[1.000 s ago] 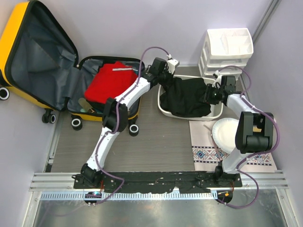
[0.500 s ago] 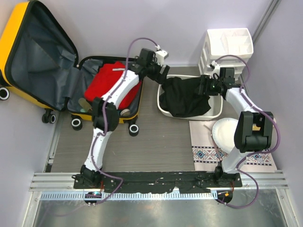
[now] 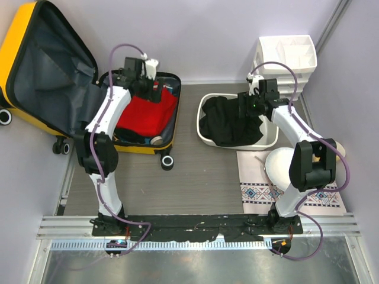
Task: Open, take out, and arrange the luggage
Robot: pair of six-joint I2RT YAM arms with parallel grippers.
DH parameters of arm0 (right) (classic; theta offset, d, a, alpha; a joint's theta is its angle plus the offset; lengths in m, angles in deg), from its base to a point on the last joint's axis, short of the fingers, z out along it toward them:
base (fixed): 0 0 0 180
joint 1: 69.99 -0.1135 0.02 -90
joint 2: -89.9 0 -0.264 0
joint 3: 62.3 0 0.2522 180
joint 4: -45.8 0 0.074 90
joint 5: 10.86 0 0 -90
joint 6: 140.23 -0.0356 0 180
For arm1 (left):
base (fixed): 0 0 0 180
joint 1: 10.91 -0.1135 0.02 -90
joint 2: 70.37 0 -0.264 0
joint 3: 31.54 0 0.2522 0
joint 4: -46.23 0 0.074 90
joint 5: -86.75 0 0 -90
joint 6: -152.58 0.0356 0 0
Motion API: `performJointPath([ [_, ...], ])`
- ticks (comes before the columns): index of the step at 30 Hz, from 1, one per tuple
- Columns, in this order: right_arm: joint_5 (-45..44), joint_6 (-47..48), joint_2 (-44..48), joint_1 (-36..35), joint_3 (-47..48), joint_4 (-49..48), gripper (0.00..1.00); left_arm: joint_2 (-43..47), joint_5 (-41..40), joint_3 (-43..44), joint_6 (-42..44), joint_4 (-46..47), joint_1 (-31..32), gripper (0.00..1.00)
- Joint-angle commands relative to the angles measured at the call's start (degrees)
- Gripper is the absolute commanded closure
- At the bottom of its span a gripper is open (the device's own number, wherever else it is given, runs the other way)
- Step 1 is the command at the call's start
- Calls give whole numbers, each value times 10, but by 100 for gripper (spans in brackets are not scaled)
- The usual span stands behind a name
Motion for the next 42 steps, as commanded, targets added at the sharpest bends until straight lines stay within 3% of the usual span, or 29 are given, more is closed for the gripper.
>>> performJointPath([
  [1, -38, 12, 3, -14, 45, 9, 20, 22, -54, -107, 74, -30, 15, 11],
  [4, -39, 2, 5, -18, 65, 21, 20, 57, -24, -158, 154, -39, 5, 9],
  [6, -24, 4, 11, -18, 69, 33, 19, 73, 50, -165, 236, -68, -12, 11],
  [11, 60, 28, 45, -18, 56, 49, 16, 56, 134, -113, 424, -232, -57, 23],
  [15, 91, 21, 56, -17, 53, 45, 14, 62, 161, -139, 573, -243, -66, 25],
  [18, 91, 14, 54, -17, 67, 43, 14, 69, 184, -166, 629, -233, -65, 26],
  [30, 105, -31, 27, -17, 91, 22, 13, 53, 143, -267, 687, -100, -17, 31],
  [33, 126, -50, 3, -23, 94, 16, 16, 50, 130, -285, 675, -66, -9, 39],
  [37, 138, -59, -36, -44, 86, -16, 27, 51, 138, -279, 634, -61, -10, 62],
  [42, 149, -65, -91, -78, 92, -41, 36, 62, 143, -278, 581, -57, -11, 80],
])
